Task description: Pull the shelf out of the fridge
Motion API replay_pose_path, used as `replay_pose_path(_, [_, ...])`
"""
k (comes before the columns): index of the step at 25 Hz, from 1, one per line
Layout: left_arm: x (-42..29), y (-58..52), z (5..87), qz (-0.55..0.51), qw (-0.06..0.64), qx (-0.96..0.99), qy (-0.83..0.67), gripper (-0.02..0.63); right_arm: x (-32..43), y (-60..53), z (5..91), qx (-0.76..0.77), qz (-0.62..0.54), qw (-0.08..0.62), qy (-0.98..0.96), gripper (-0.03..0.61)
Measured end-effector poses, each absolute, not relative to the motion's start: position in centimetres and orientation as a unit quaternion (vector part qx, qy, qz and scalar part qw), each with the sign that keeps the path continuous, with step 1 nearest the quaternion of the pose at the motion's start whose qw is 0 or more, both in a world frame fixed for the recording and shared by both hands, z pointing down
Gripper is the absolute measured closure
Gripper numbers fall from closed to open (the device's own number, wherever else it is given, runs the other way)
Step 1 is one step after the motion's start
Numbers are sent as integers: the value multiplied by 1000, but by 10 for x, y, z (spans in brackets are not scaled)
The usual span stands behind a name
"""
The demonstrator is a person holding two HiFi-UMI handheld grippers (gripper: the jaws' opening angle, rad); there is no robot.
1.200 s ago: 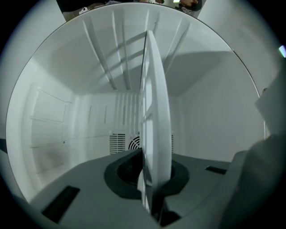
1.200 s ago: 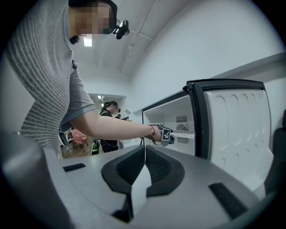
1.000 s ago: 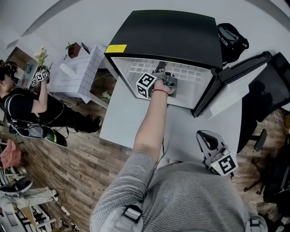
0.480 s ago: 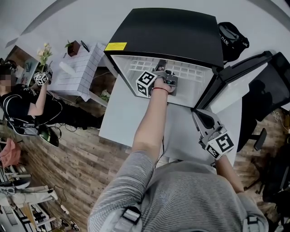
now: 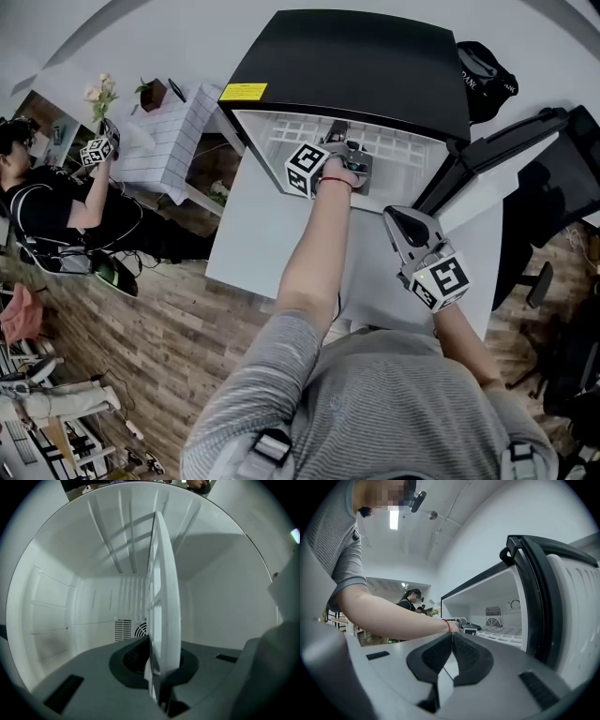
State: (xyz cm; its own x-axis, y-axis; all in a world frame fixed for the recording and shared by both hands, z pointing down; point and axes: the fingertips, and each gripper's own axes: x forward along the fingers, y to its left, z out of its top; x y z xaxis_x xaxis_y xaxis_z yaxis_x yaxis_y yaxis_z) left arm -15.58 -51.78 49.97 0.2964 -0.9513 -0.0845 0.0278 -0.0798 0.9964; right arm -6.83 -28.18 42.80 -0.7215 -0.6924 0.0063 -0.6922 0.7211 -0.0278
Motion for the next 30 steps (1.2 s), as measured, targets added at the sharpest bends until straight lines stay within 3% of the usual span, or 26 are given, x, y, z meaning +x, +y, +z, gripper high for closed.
replay_pose_path(30, [-162,-501,501,-454,547,577,-402,580,-70,-283,420,-368,-15,17,929,565])
